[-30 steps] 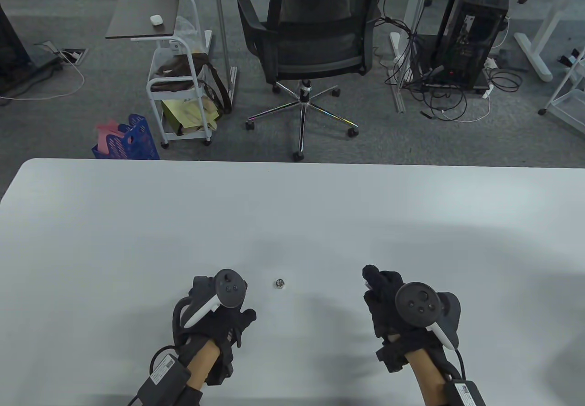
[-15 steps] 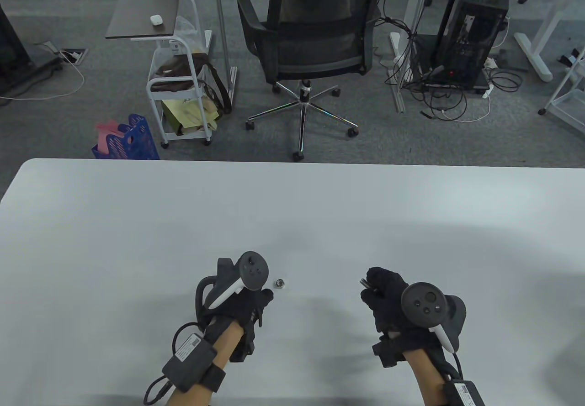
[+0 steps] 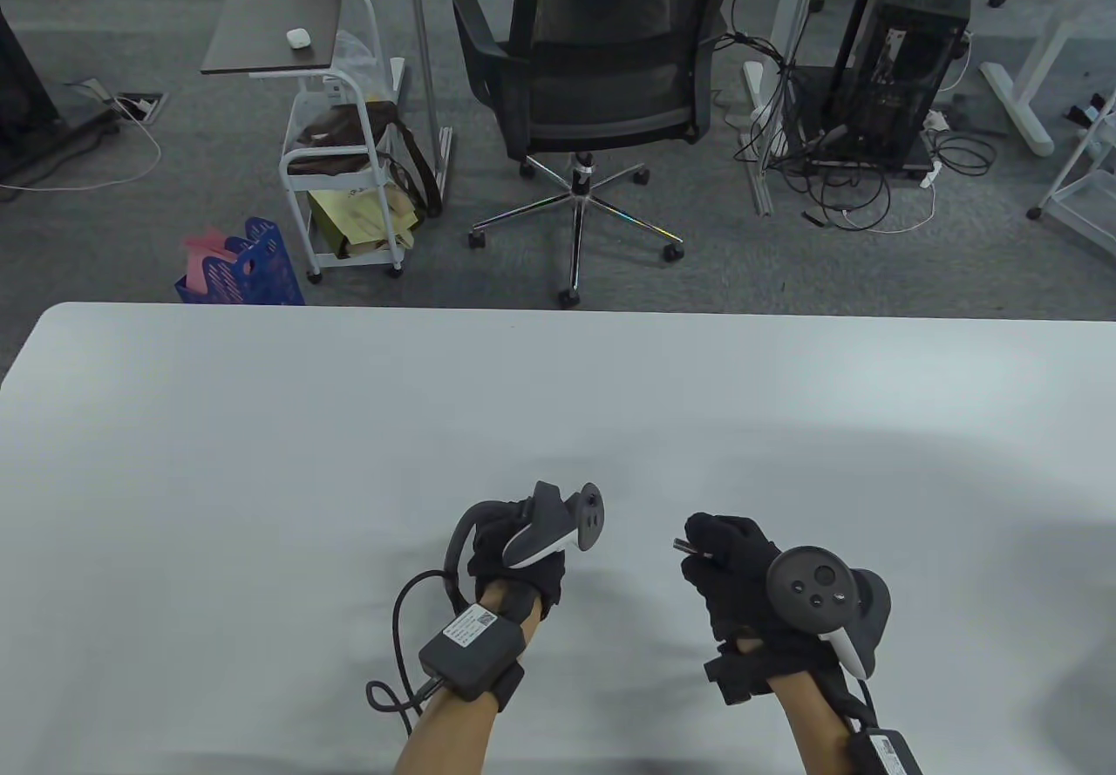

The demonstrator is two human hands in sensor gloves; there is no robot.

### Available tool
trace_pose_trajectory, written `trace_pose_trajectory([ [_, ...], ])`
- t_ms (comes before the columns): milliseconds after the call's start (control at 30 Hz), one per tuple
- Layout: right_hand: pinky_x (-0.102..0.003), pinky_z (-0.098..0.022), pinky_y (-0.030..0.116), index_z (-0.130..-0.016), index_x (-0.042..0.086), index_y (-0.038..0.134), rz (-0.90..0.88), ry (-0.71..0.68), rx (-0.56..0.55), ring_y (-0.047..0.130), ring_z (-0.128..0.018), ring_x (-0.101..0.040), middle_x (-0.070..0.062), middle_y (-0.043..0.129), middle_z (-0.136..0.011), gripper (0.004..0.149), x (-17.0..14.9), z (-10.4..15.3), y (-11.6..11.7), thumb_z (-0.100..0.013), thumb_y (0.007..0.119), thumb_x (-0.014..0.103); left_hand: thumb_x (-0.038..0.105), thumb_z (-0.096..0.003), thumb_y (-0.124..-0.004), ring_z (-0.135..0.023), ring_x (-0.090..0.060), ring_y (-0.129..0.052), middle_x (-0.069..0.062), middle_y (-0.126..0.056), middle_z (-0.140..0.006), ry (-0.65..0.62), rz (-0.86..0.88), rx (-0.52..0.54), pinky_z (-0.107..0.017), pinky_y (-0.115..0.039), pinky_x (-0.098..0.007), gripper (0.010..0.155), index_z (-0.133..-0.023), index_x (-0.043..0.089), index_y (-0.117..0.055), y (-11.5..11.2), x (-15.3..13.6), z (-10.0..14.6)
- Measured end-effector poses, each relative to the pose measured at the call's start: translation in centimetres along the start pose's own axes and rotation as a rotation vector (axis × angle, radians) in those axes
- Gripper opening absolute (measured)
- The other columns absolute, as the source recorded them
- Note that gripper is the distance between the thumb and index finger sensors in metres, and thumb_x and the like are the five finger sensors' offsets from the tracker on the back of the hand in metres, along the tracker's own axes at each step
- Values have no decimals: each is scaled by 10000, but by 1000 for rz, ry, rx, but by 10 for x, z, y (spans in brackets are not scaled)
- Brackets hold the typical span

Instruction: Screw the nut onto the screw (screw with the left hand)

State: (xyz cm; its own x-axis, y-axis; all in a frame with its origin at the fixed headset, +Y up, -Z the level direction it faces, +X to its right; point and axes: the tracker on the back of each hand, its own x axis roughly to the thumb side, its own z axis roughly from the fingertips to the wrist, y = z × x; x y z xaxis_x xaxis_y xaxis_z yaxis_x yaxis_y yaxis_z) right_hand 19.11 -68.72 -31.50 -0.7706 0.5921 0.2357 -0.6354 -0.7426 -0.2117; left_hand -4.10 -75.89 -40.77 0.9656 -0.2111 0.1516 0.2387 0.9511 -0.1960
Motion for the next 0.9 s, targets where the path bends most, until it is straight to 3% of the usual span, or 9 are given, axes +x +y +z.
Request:
trace_pose_trajectory([
  [167, -370, -459, 1006, -798, 174, 872, -5, -1, 10, 1121, -516, -215, -117, 884, -837, 502, 1, 0, 1, -312, 984, 235, 305, -372, -854, -468, -342, -1042, -161, -957, -777, 9, -39, 24, -366, -864, -496, 499, -846, 157, -824, 1, 7, 0],
  [367, -373, -465, 999, -800, 174, 875, -8, -12, 10, 1114, -524, -219, -125, 876, -842, 494, 1, 2, 1, -319, 974, 230, 351, -342, -894, -398, -322, -1064, -147, -1014, -708, 59, 171, 15, -326, -879, -492, 484, -789, 168, -869, 6, -10, 3],
  [600, -364, -482, 992, -807, 197, 882, -30, -57, -10, 1102, -549, -207, -124, 852, -863, 492, 8, 4, -1, -323, 966, 228, 340, -354, -878, -431, -339, -1035, -160, -972, -729, -48, 910, -20, -342, -854, -506, 494, -810, 153, -839, 33, -45, 42],
  [733, -354, -467, 1008, -803, 196, 889, -58, -106, -20, 1122, -527, -195, -121, 882, -835, 494, 17, 7, -2, -318, 972, 233, 340, -365, -871, -432, -344, -1029, -166, -964, -734, -146, 1275, -56, -333, -849, -505, 494, -819, 147, -835, 31, -59, 72],
  [900, -360, -417, 1035, -782, 177, 886, -108, -166, 0, 1162, -471, -183, -108, 940, -780, 488, 30, 12, 0, -308, 974, 256, 335, -381, -854, -445, -356, -1018, -181, -945, -738, -221, 1461, -124, -342, -838, -517, 499, -834, 130, -817, 16, -60, 83],
])
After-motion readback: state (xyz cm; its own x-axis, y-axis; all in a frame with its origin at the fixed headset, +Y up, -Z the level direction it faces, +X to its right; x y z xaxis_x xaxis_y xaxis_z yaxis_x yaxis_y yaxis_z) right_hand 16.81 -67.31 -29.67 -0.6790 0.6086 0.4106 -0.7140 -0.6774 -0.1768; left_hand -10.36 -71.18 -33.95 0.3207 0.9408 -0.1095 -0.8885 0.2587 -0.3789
